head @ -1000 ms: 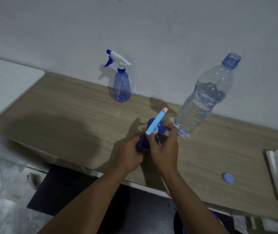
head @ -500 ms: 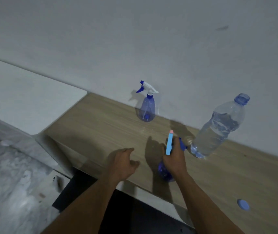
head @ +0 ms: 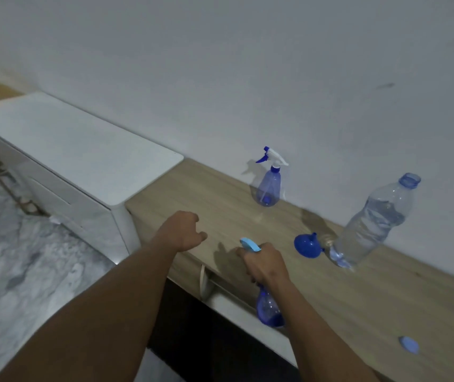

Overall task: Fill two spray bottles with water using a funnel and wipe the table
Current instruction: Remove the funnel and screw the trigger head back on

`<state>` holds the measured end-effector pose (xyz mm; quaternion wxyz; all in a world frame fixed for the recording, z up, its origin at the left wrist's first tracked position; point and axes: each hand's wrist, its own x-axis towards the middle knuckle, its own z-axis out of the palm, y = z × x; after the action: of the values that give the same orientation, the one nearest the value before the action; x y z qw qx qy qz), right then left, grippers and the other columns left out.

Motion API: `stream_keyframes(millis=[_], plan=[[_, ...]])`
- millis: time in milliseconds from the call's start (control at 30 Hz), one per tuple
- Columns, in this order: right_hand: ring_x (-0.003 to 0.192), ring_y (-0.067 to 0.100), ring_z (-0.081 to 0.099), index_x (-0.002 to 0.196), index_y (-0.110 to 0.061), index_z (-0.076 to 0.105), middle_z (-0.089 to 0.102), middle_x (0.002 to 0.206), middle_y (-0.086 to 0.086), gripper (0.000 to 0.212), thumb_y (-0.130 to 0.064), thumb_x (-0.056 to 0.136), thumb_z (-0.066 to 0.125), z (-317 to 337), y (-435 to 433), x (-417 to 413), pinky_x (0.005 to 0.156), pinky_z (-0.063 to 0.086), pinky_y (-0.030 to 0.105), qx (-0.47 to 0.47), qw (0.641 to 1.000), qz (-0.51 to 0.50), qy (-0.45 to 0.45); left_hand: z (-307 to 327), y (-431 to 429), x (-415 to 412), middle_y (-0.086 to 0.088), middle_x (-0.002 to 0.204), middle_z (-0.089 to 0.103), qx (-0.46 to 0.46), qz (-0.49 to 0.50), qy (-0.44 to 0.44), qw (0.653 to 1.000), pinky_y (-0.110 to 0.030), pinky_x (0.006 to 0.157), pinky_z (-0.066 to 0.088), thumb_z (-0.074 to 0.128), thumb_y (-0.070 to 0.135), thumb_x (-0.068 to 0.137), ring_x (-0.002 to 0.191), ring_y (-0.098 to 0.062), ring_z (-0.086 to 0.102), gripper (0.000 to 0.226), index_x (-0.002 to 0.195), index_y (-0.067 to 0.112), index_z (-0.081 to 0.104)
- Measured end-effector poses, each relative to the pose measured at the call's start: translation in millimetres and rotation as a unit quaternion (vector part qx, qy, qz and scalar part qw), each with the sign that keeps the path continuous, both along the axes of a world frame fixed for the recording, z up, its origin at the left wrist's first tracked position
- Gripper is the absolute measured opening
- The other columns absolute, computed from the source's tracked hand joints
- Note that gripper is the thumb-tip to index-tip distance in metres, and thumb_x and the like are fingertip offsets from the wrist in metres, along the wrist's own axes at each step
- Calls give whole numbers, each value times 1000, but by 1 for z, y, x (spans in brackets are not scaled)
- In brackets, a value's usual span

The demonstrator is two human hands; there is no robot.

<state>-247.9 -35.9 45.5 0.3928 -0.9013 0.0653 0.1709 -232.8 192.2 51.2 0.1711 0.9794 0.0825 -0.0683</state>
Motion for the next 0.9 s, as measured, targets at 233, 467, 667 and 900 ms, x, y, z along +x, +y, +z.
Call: stream_keyframes(millis=[233, 467, 667, 900], plan=[[45, 15, 63, 96, -23, 64, 69, 70, 0, 36, -55, 79, 67, 2, -17, -17, 57, 53, 33, 49, 999, -8, -19, 0, 0, -12, -11, 136, 58, 1, 9, 13, 1000, -36, 101, 47, 62, 51, 86, 123, -27, 55, 68, 140, 10, 51], [45, 18, 63, 78, -12, 66, 66, 62, 0, 45, -56, 78, 63, 6, -21, -21, 62, 58, 39, 53, 998, -13, -30, 1, -8, -18, -10, 136, 58, -1, 8, 12, 1000, -34, 100, 47, 61, 48, 86, 123, -27, 55, 66, 140, 10, 51], [61, 22, 70, 91, -17, 60, 71, 75, 3, 50, -61, 68, 59, 5, -23, -25, 70, 62, 44, -7, 1000, -13, -28, 0, -8, -24, -10, 136, 58, -5, 14, 15, 1000, -35, 99, 49, 62, 46, 87, 120, -25, 58, 65, 140, 10, 51], [47, 16, 61, 86, -24, 65, 61, 60, -4, 37, -61, 79, 67, 11, -28, -24, 61, 55, 38, 77, 996, 1, -44, 5, -7, -29, -10, 138, 57, -4, 19, 15, 1000, -37, 100, 49, 62, 45, 87, 122, -25, 57, 65, 140, 10, 51]])
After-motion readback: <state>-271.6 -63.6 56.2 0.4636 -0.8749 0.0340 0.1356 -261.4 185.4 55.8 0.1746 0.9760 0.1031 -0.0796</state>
